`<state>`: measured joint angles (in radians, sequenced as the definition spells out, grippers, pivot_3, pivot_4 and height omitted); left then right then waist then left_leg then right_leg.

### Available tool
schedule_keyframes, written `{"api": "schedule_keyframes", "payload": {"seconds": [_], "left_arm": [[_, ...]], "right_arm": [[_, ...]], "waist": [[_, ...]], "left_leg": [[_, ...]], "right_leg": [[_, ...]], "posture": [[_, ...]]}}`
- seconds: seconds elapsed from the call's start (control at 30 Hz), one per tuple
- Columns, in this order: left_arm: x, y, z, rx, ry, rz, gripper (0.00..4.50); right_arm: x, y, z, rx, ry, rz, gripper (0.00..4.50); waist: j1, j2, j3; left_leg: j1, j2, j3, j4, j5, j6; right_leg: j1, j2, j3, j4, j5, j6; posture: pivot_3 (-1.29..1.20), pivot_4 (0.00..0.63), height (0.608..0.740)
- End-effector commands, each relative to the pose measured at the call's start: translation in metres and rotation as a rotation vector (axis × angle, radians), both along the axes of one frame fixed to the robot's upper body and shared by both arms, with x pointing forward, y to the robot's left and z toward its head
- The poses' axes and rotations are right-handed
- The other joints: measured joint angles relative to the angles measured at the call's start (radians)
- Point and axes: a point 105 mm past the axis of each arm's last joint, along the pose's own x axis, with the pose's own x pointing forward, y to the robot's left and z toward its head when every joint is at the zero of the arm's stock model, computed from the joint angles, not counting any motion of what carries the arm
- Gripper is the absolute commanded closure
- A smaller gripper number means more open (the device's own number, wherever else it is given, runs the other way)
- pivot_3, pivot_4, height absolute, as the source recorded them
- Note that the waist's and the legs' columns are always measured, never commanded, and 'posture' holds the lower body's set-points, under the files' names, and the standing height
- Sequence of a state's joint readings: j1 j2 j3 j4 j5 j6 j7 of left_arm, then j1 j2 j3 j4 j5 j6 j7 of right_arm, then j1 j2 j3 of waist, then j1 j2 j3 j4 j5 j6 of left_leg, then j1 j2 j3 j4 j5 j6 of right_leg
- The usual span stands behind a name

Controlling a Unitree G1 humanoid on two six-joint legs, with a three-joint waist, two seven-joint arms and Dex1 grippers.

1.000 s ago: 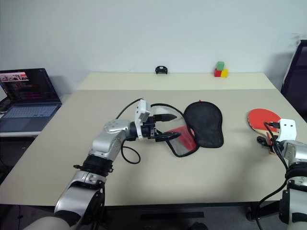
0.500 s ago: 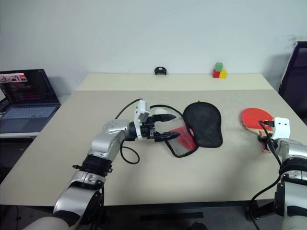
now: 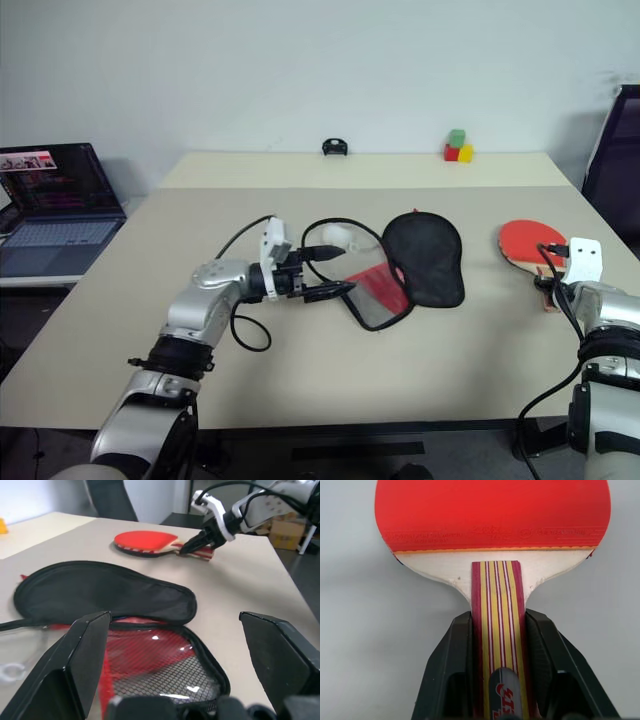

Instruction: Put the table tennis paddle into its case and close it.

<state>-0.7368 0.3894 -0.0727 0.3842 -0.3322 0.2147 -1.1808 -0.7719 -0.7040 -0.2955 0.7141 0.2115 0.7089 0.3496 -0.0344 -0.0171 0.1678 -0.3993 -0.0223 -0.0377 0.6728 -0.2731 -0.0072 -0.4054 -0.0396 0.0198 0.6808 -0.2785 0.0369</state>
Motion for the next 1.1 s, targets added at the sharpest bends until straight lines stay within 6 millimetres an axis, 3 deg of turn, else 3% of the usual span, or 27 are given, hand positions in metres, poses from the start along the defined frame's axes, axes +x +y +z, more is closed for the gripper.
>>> {"api": "schedule_keyframes", "payload": {"seconds": [0.03, 0.2, 0.47, 0.63, 0.87, 1.1], "left_arm": [[-0.003, 0.001, 0.014, -0.028, -0.051, 0.004, 0.00], [-0.005, 0.002, 0.011, -0.030, -0.047, 0.012, 0.00], [-0.006, 0.003, 0.010, -0.028, -0.043, 0.019, 0.00], [-0.006, 0.003, 0.011, -0.026, -0.047, 0.023, 0.00], [-0.007, 0.003, 0.011, -0.028, -0.048, 0.030, 0.00], [-0.007, 0.007, 0.010, -0.030, -0.049, 0.050, 0.00]], "right_arm": [[0.004, 0.010, 0.045, -0.007, -0.142, 0.029, 3.40], [0.001, 0.044, 0.061, 0.008, -0.188, 0.111, 3.40], [-0.002, 0.115, 0.051, 0.085, -0.179, 0.245, 3.40], [0.006, 0.144, 0.042, 0.112, -0.159, 0.289, 3.40], [0.017, 0.168, 0.027, 0.126, -0.128, 0.315, 3.40], [0.030, 0.177, 0.017, 0.110, -0.101, 0.323, 3.40]], "waist": [[0.001, 0.000, 0.000], [0.005, 0.000, 0.000], [0.003, 0.000, 0.000], [0.005, 0.000, 0.000], [0.002, 0.000, 0.000], [0.002, 0.000, 0.000]], "left_leg": [[0.000, 0.000, 0.000, 0.000, 0.000, 0.000], [-0.001, 0.000, -0.002, 0.000, 0.000, 0.000], [-0.001, 0.000, -0.002, 0.000, 0.000, 0.000], [-0.001, 0.000, -0.002, 0.000, 0.000, 0.000], [-0.001, 0.000, -0.002, 0.000, 0.000, 0.000], [-0.001, 0.000, -0.002, 0.000, 0.000, 0.000]], "right_leg": [[0.000, 0.000, 0.000, 0.000, 0.000, 0.000], [0.000, 0.000, 0.000, -0.001, 0.000, 0.000], [0.000, 0.000, 0.000, 0.000, 0.000, 0.000], [0.000, 0.000, -0.001, 0.000, 0.000, 0.000], [-0.001, 0.000, -0.002, 0.000, 0.000, 0.000], [-0.001, 0.000, -0.002, 0.000, 0.000, 0.000]], "posture": [[0.00, 0.150, 0.740], [0.00, 0.150, 0.740], [0.00, 0.150, 0.740], [0.00, 0.150, 0.740], [0.00, 0.150, 0.740], [0.00, 0.150, 0.740]]}}
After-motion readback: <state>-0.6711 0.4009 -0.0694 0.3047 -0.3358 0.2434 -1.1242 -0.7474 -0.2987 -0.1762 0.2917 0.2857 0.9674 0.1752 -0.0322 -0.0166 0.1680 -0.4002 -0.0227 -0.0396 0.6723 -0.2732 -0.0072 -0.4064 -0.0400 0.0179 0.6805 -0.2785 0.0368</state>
